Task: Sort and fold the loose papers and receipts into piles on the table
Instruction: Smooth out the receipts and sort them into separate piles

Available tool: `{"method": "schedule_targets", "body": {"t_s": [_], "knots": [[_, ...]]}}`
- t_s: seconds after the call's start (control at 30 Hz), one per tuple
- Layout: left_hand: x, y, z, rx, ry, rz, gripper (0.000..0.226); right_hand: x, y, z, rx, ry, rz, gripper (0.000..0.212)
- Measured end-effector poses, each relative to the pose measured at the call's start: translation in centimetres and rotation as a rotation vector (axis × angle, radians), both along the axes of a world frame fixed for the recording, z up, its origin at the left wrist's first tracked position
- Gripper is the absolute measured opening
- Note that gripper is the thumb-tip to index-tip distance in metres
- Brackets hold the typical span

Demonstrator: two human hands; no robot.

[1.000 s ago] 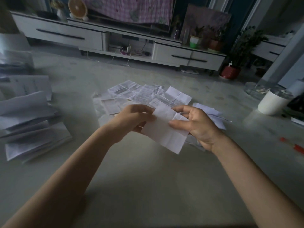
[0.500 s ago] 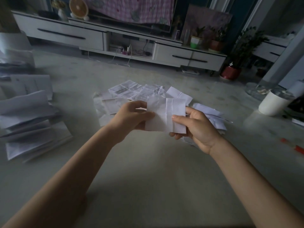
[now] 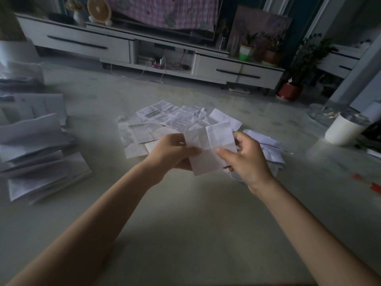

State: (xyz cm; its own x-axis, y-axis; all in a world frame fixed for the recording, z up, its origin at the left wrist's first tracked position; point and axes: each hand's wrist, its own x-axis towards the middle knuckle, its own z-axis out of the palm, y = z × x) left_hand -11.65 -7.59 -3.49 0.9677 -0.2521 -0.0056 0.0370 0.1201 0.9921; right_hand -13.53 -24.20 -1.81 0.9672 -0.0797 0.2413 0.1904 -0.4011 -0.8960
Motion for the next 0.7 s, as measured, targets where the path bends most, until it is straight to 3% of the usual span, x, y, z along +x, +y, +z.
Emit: {"method": "schedule_targets", "body": {"t_s": [0.1,0.2,0.3,0.37,0.43,0.5,0.6,0.7], "knots": [[-0.5,-0.8,-0.5,-0.063,0.045,-0.032,0.020,-0.6,0.7,-0.6,-0.259,-0.400,-0.113,0.018],[-0.7,-1.3,0.1,-0.201,0.116,-0.044,0.018,-1.2,1.1,-1.4,-0.688,-0.775,-0.052,0.015],[-0.5,-0.5,1.0,-0.451,0.266,-0.060,0.049,-1.0,1.1,-2.0,-0.883,-0.848,0.015,0.020],[-0.3,0.0,1.0,-0.420,0.234,-0.100,0.065,-1.0,1.0,-2.4,-0.923,-0.811,0.052,0.034],[-0.3,-0.1,0.7,-0.329,0.149,-0.088,0.051,-1.0,1.2,-2.6,-0.834,-0.765,0.067,0.037],[-0.3,-0.6,0.4,-0.358,0.114,-0.036,0.039,-1.0,1.5,-2.5,-0.587,-0.683,0.000,0.029],[-0.4,-0.9,0.2,-0.398,0.112,-0.019,0.041,-0.7,1.7,-1.8,-0.251,-0.437,-0.033,0.015],[-0.7,-1.3,0.0,-0.274,0.071,0.028,0.043,-0.7,1.6,-1.5,-0.114,-0.144,0.076,0.017]]}}
